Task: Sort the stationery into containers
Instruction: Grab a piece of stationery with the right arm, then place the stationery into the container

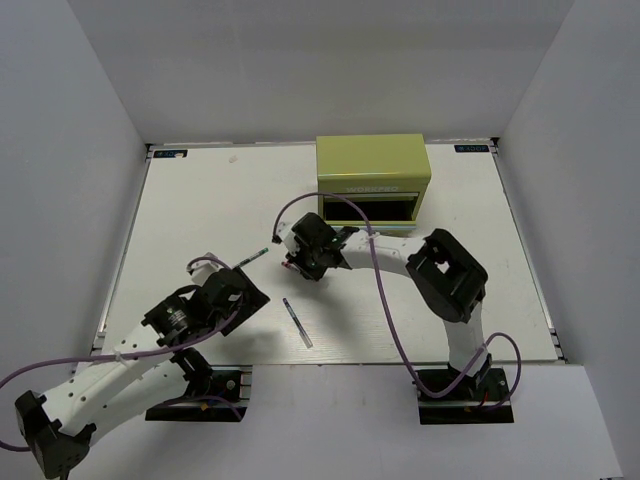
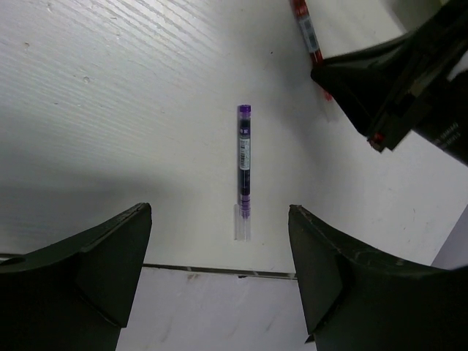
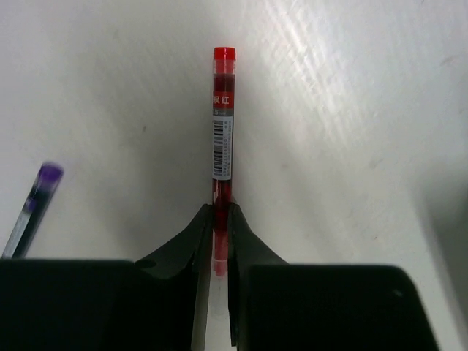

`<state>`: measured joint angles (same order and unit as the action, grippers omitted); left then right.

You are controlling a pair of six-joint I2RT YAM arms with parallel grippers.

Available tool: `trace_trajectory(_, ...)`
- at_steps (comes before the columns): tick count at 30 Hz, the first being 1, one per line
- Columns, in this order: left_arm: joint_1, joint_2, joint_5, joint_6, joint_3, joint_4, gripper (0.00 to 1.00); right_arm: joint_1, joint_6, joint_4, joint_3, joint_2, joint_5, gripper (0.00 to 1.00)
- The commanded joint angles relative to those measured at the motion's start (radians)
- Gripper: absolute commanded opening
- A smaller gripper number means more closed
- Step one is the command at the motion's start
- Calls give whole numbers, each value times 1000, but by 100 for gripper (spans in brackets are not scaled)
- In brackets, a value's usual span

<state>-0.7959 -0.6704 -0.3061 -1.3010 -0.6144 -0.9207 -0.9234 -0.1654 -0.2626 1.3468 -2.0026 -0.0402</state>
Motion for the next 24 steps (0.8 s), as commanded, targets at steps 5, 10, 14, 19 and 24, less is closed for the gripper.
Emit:
trace_trajectory(5,-5,-46,44,14,41,151,84,35,-176,-33,-98,232,-105,5)
trace_trajectory(10,-5,-84,53,14,71,235,84,69,-345,-62,-68,407,-115,2)
trace_trajectory(14,-5,-136,87,14,93,344,83,107,-440,-87,-107,479,-78,0)
trace_trajectory(19,-5,-222,121,-6,134,454,83,195,-617,34,-225,594,2,0)
trace_trajectory(24,-5,-345,170,-18,134,572,83,293,-703,79,-193,573,36,0)
